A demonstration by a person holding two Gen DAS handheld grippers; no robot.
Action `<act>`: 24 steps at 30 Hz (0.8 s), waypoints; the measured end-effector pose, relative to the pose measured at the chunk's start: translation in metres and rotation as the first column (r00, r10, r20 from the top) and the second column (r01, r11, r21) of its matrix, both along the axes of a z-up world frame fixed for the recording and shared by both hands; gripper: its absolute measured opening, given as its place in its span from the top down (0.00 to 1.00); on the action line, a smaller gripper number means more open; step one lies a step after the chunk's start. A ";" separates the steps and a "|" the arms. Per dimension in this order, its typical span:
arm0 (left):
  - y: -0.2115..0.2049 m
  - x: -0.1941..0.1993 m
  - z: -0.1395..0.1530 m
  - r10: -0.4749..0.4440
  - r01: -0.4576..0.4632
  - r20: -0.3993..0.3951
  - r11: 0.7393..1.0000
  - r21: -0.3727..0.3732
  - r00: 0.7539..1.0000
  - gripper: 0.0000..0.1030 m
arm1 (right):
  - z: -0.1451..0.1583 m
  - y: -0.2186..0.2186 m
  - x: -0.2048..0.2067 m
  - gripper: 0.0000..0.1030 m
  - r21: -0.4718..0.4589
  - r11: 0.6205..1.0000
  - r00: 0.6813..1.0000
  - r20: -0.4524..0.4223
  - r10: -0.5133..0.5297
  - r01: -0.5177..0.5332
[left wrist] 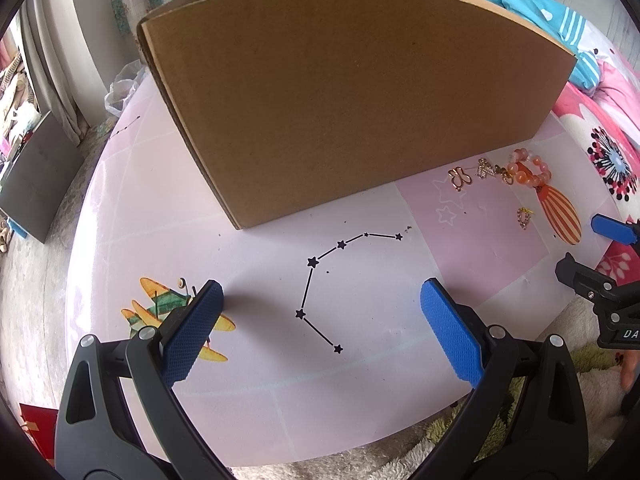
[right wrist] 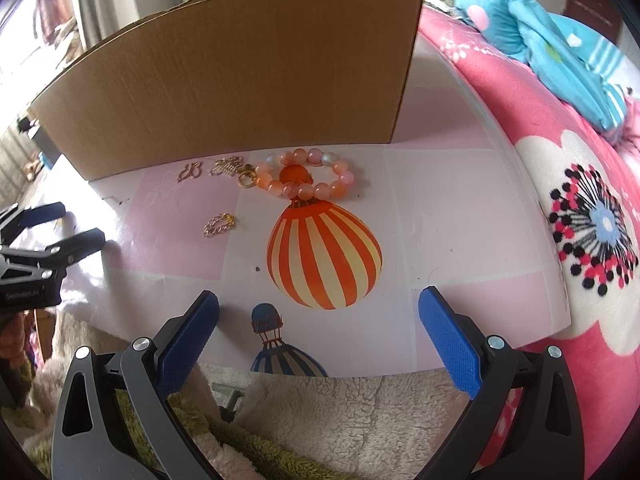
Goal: Organize jewelry
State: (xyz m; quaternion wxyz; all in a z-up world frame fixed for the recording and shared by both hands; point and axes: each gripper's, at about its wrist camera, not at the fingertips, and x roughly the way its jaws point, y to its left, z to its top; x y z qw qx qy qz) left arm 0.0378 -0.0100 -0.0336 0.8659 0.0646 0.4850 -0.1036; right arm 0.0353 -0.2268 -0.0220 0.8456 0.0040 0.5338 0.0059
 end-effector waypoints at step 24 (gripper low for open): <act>-0.039 -0.016 0.044 -0.191 0.216 0.226 0.972 -0.090 0.955 0.59 | 0.051 -0.018 -0.003 0.23 0.202 0.977 0.977 0.209 0.031 -0.074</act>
